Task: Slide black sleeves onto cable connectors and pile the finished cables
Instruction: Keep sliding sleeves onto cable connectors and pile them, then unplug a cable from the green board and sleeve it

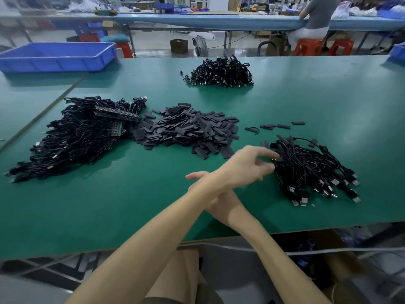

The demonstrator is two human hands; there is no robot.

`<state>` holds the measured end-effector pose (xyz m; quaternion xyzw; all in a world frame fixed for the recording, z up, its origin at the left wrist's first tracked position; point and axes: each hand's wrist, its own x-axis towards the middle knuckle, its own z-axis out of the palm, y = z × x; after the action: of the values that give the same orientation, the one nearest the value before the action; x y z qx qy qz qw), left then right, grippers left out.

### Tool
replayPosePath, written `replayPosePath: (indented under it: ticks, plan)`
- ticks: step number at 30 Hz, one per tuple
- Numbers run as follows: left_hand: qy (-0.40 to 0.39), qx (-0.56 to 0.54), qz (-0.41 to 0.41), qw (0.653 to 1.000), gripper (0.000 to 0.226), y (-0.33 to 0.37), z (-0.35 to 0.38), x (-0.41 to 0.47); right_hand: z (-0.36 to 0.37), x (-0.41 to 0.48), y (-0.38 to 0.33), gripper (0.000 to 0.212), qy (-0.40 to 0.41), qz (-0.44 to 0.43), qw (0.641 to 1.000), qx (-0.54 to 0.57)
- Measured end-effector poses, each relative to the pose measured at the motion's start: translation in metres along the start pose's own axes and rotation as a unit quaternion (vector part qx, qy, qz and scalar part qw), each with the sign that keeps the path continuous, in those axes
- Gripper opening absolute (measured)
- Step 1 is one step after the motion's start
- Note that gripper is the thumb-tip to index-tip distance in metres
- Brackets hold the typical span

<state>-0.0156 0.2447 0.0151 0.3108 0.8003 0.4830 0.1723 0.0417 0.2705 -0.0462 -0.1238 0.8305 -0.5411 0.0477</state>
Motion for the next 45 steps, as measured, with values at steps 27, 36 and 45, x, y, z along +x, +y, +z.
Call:
replayPosePath:
  ticks: [27, 36, 45]
  plan:
    - [0.342, 0.502, -0.261, 0.750, 0.060, -0.141, -0.256, -0.088, 0.000, 0.000, 0.003, 0.022, 0.027, 0.013, 0.999, 0.044]
    - [0.216, 0.583, -0.289, 0.728, 0.029, -0.153, -0.301, -0.053, -0.002, 0.000, 0.006, 0.024, 0.032, 0.030, 0.999, 0.025]
    - [0.170, 0.601, -0.310, 0.716, 0.031, -0.157, -0.319, -0.040, -0.002, 0.002, 0.002, 0.022, 0.041, 0.030, 0.999, 0.003]
